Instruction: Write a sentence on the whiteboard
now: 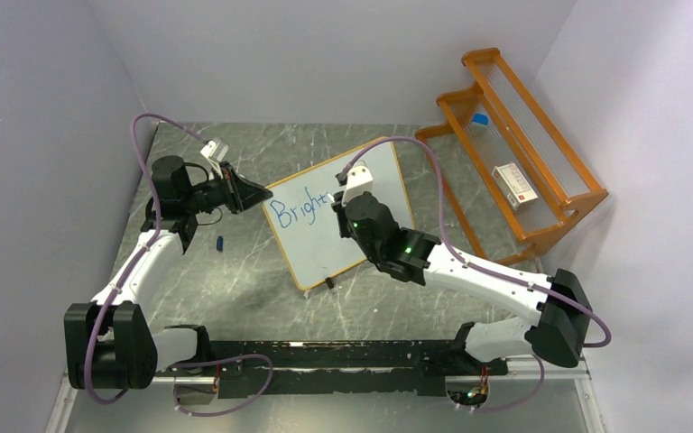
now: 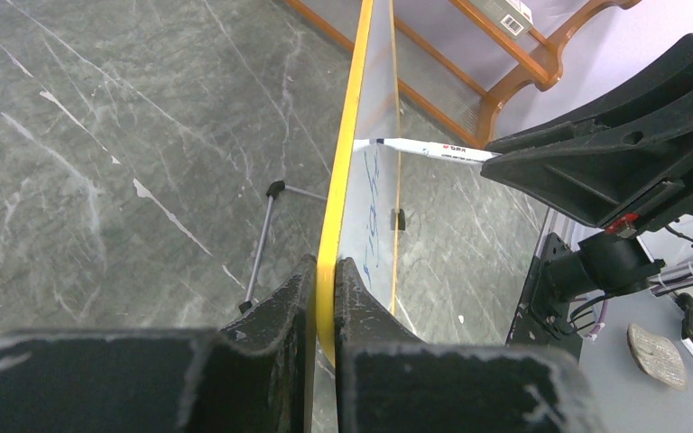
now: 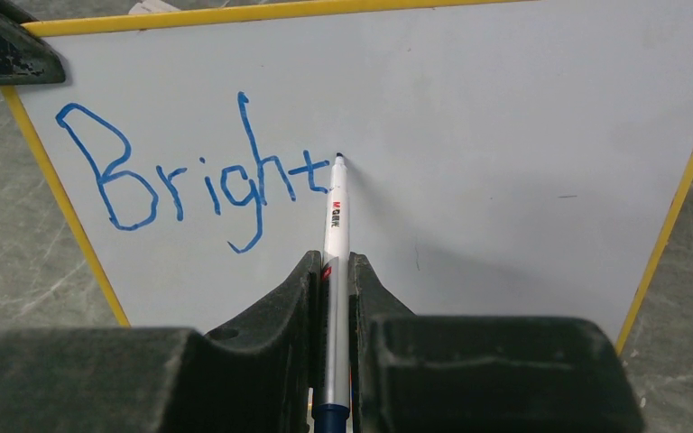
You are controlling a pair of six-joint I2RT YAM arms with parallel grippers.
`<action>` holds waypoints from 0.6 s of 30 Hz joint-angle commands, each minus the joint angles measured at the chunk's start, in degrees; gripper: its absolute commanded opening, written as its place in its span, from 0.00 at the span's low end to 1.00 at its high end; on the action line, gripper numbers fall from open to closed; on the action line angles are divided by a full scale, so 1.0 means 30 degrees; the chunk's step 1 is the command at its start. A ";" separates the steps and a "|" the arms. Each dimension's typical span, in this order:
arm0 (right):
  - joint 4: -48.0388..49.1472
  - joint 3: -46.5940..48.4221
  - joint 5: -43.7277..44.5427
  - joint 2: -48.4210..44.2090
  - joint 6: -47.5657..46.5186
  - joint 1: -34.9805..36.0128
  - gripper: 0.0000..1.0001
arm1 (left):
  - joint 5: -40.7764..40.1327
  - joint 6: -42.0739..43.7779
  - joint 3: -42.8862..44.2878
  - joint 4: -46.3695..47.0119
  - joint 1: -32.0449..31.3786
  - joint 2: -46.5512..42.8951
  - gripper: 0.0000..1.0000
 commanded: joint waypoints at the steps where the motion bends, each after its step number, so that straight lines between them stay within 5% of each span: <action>1: 0.0722 0.0611 0.0214 0.0287 -0.0189 -0.0135 0.00 | -0.0715 0.1204 -0.0426 -0.2253 -0.0453 0.0740 0.05; 18: -0.0743 -0.0102 0.0216 -0.0258 0.0598 -0.0154 0.00 | -0.0741 0.1164 -0.0411 -0.2215 -0.0453 0.0791 0.05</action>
